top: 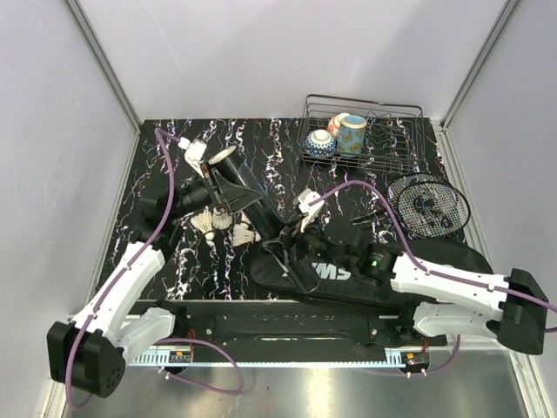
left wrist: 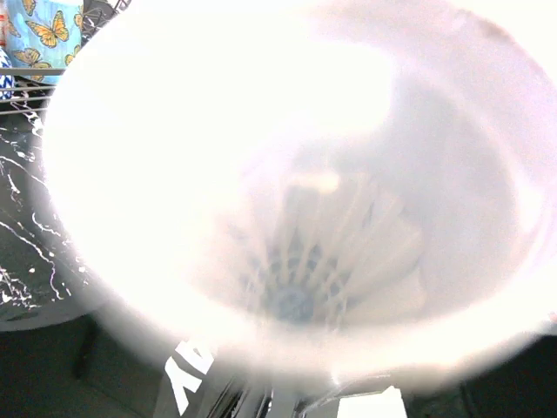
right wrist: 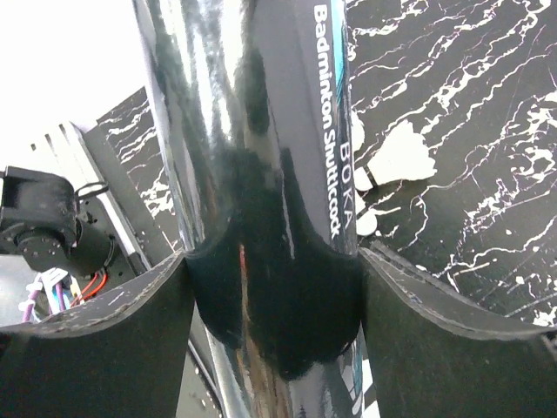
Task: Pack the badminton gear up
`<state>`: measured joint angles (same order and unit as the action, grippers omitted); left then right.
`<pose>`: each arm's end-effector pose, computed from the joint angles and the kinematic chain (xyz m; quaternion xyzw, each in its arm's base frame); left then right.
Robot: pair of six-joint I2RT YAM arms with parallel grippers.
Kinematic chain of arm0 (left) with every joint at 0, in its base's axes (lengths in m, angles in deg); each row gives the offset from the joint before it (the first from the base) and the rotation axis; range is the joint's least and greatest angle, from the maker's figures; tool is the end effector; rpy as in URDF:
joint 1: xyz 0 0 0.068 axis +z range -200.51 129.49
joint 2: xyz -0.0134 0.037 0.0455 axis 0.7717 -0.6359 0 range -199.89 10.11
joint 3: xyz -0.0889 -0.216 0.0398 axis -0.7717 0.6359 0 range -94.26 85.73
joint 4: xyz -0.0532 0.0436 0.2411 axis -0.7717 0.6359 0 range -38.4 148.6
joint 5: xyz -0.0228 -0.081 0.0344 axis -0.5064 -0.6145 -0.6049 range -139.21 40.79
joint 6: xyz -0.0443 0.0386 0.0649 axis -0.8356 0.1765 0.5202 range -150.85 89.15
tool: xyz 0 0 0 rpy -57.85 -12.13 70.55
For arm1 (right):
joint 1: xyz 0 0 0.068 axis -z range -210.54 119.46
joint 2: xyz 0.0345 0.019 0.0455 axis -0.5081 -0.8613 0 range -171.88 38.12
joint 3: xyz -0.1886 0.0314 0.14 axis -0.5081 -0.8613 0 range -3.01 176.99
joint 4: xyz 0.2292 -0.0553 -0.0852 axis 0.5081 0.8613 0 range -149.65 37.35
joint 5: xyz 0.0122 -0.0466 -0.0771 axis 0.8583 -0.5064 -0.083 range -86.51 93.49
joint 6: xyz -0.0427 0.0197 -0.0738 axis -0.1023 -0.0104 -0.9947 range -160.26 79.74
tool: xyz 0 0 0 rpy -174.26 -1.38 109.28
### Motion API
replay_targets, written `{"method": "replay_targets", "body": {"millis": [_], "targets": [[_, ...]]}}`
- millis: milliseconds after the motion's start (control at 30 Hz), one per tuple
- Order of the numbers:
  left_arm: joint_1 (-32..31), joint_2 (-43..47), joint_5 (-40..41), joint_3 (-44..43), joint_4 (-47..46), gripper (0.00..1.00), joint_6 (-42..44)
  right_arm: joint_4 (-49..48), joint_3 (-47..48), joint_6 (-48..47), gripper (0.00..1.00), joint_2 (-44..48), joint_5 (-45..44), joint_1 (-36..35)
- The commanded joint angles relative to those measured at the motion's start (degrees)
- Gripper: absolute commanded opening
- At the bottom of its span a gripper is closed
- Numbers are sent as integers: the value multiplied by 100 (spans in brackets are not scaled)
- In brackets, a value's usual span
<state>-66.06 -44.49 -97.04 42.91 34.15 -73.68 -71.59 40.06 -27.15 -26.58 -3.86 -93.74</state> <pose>0.2302 -0.1238 0.3219 0.1473 0.6671 -0.5680 0.4589 0.1491 0.2732 0.2628 -0.2854 0.7085 0.3590 0.5363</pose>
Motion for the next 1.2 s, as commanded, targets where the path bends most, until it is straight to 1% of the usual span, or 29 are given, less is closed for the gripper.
{"method": "replay_targets", "body": {"millis": [0, 33, 67, 100, 133, 200, 233, 300, 333, 367, 400, 467, 667, 733, 900, 1167], "targets": [[-290, -243, 204, -348, -847, 80, -358, 279, -70, -177, 55, 572, 235, 9], [-360, -287, 230, -384, -830, 76, -323, 341, -105, -185, 56, 652, 191, 9], [-518, -304, 283, -402, -795, 67, -297, 412, -132, -185, 58, 713, 147, 1], [-589, -296, 423, -410, -786, 63, -218, 569, -150, -168, 61, 818, -1, 9], [-659, -278, 511, -402, -760, 59, -174, 675, -132, -150, 68, 837, -125, 1], [-870, -243, 835, -367, -690, 50, -51, 1016, -18, -124, 73, 828, -562, 9], [-958, -200, 976, -367, -637, 47, -7, 1106, 26, -124, 78, 793, -696, 9], [-1248, -147, 1414, -323, -558, 42, 81, 1394, 210, -98, 86, 662, -1073, 9], [-1336, -112, 1556, -297, -566, 41, 82, 1423, 280, -89, 89, 626, -1145, 9], [-1502, -103, 1662, -270, -627, 41, 82, 1432, 403, -97, 93, 574, -1180, 18], [-1573, -111, 1829, -244, -636, 40, 73, 1432, 474, -132, 95, 469, -1181, 9], [-1687, -173, 1918, -244, -672, 38, 56, 1467, 701, -220, 96, 302, -1207, 18], [-1793, -331, 1927, -244, -654, 37, -32, 1555, 1028, -527, 96, 151, -1453, 1], [-1829, -331, 1927, -235, -672, 37, -76, 1520, 1028, -738, 93, 186, -1488, 9], [-1908, -392, 1901, -182, -680, 38, -138, 1292, 940, -1002, 91, 371, -1567, 9], [-1969, -498, 1804, -173, -803, 38, -305, 1247, 993, -1178, 94, 292, -1567, 18]]}}
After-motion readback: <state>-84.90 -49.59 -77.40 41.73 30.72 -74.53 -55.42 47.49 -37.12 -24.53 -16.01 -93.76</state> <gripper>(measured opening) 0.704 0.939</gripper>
